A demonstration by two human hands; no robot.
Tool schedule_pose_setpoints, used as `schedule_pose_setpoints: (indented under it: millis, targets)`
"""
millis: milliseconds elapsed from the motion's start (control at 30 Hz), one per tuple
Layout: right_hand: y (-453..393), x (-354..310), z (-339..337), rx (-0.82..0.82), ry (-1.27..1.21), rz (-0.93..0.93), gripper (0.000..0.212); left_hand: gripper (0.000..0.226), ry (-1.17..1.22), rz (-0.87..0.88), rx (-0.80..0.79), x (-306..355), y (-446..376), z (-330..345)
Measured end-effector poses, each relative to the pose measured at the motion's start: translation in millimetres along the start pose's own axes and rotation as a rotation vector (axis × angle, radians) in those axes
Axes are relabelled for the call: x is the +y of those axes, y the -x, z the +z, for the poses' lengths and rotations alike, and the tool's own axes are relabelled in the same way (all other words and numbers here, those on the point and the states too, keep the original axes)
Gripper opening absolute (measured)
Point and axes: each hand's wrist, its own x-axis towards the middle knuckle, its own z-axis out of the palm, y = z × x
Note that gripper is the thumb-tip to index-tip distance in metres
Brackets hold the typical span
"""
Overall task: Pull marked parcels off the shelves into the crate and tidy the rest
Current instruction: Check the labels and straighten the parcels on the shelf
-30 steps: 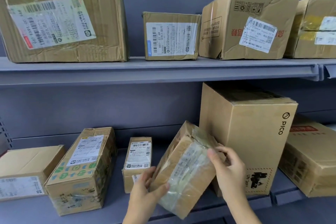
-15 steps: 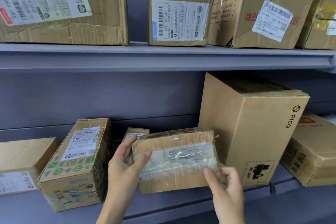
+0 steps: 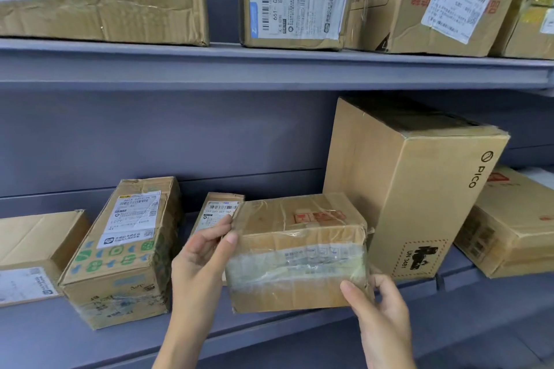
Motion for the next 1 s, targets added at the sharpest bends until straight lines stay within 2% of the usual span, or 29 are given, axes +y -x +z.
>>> schedule_pose_setpoints:
  millis: [133,300,433,533,600,667,733,800,900,1000]
  targets:
    - [3.3,-12.7,-6.8,-0.091,-0.183,-0.086,0.056,0.021,-0.001,-0.027,-0.044,-3.5,3.0,-8.4]
    - [9.3,-36.5,-4.8,-0.181,-0.143,-0.133,0.056,0.087,-0.026,-0.241,-0.224,-12.6,7.8,-19.0]
    - [6.0,-44.1,-9.1,-0.158,-0.093,-0.107,0.083,0.106,0.086,-0.234,-0.164,-14.2,12.6,-23.9]
    - [8.4,-50.9,-13.6,-0.279,-0.076,-0.139,0.091,0.103,0.155,-0.184,-0.192,-9.0,11.2,-32.1]
    - [8.6,-52.7,-14.4,-0.278,0.014,-0.189,0.073,0.082,0.162,-0.16,-0.272,-6.4,8.4,-39.3]
    - [7.0,-54.1,-12.1,-0.193,0.158,-0.276,0.049,0.07,0.144,-0.165,-0.3,-7.6,5.6,-44.5]
    - [5.3,-54.2,-9.2,-0.111,0.333,-0.389,0.046,0.082,0.14,-0.17,-0.296,-7.2,6.5,-44.8]
    - [3.6,-54.5,-7.7,-0.054,0.408,-0.431,0.042,0.099,0.1,-0.138,-0.332,-7.3,11.1,-41.7]
    - [1.7,-53.3,-4.9,-0.012,0.294,-0.381,0.031,0.105,0.0,-0.077,-0.374,-8.2,18.5,-38.9]
    - [0.9,-56.6,1.3,-0.016,0.161,-0.33,0.017,0.113,-0.064,-0.126,-0.438,-9.7,21.9,-39.4]
